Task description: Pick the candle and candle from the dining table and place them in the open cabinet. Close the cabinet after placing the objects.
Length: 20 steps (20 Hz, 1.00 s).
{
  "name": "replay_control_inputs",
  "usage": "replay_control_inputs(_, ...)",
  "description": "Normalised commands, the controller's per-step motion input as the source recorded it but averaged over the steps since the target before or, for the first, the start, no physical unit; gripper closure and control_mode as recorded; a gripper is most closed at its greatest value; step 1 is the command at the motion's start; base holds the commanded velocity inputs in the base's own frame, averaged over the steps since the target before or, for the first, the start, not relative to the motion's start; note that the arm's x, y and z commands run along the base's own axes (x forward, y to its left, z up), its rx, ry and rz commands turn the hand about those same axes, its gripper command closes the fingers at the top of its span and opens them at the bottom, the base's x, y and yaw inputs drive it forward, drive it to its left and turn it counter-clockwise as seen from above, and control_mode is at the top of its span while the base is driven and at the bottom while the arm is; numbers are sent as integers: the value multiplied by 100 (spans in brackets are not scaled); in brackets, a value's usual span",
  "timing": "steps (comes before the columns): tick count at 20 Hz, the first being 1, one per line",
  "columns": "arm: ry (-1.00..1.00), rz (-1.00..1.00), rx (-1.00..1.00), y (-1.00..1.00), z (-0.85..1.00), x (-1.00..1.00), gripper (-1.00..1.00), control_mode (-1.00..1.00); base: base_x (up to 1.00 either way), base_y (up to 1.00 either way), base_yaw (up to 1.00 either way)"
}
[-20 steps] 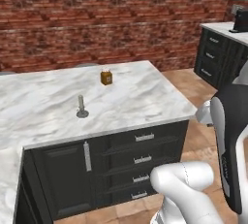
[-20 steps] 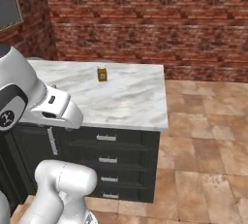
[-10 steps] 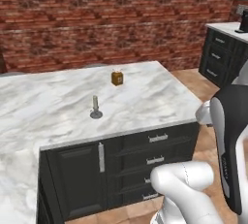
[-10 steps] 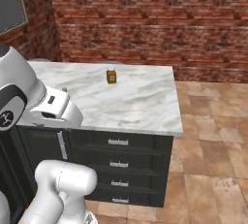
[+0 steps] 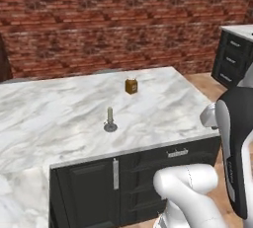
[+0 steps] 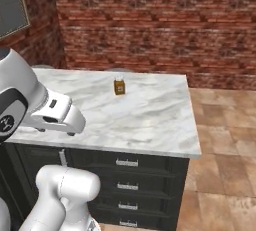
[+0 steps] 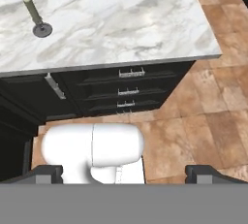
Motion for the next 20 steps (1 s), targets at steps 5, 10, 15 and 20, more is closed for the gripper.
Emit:
replay_control_inputs(5, 0, 0, 0, 0, 0, 0, -100, 100, 41, 45, 1)
replay_control_inputs(10, 0, 0, 0, 0, 0, 0, -100, 100, 0, 23, 3)
replay_control_inputs(15, 0, 0, 0, 0, 0, 0, -100, 100, -1, 30, 4)
replay_control_inputs(20, 0, 0, 0, 0, 0, 0, -100, 100, -2, 26, 6)
